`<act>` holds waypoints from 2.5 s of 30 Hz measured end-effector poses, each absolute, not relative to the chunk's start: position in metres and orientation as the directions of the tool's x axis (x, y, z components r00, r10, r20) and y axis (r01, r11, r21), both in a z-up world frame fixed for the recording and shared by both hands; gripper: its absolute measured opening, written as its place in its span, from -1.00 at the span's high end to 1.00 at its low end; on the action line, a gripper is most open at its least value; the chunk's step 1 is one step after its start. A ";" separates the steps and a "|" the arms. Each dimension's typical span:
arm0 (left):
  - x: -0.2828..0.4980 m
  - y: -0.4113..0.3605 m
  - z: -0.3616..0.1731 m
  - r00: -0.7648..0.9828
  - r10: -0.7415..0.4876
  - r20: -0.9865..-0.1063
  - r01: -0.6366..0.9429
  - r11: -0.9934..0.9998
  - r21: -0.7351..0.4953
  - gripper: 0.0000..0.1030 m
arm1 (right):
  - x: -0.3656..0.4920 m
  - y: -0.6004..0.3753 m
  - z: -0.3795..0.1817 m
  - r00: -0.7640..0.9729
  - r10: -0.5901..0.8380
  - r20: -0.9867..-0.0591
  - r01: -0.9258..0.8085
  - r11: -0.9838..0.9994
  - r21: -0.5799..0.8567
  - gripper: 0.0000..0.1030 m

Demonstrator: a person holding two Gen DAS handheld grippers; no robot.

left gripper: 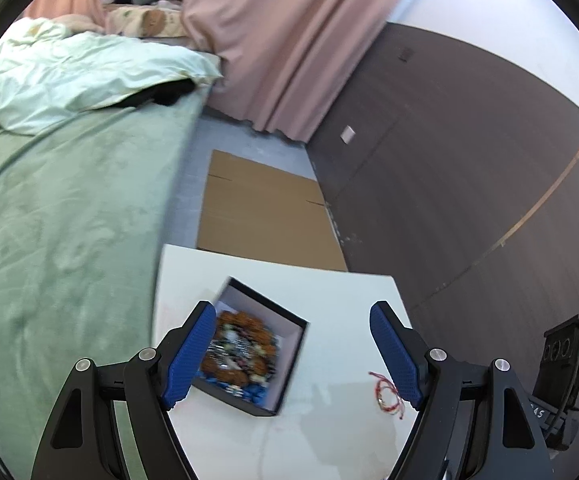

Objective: Organize jewelry
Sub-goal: 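Open both grippers over the box and withdraw toward the red string bracelet, then close the left gripper on the silver ring of the red string bracelet, then grasp the red string with the right gripper while the left holds the ring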

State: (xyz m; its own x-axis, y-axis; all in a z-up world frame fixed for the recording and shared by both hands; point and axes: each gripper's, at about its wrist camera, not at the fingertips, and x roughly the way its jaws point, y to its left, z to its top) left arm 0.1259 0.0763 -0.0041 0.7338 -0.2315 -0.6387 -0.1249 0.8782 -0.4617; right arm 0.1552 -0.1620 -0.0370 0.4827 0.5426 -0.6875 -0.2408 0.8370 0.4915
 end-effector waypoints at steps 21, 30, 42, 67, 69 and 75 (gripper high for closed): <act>0.150 -0.049 -0.060 0.520 -0.372 -0.769 0.097 0.920 -0.380 -0.21 | 0.146 -0.266 -0.093 0.487 0.455 -0.745 0.060 0.834 0.548 -0.41; 0.164 -0.092 -0.103 0.395 -0.413 -0.820 0.112 0.908 -0.403 0.14 | 0.155 -0.292 -0.108 0.473 0.476 -0.741 0.129 0.795 0.593 -0.40; 0.179 -0.116 -0.139 0.301 -0.440 -0.846 0.054 0.894 -0.446 0.36 | 0.158 -0.304 -0.105 0.482 0.478 -0.734 0.119 0.795 0.595 -0.40; 0.174 -0.094 -0.102 0.411 -0.441 -0.798 0.066 0.887 -0.456 0.97 | 0.181 -0.239 -0.128 0.369 0.408 -0.835 0.026 0.894 0.447 0.19; 0.172 -0.087 -0.096 0.429 -0.435 -0.791 0.061 0.888 -0.455 0.97 | 0.184 -0.236 -0.130 0.365 0.385 -0.848 0.026 0.906 0.422 0.19; 0.169 -0.068 -0.085 0.465 -0.433 -0.772 0.039 0.881 -0.471 0.97 | 0.190 -0.220 -0.138 0.340 0.318 -0.885 0.003 0.941 0.339 0.24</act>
State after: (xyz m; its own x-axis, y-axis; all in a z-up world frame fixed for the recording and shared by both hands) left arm 0.1686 -0.0676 -0.0848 0.4652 -0.4334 -0.7719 0.0394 0.8812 -0.4710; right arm 0.1903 -0.2197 -0.1381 0.3404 0.3180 -0.8849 0.0034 0.9407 0.3393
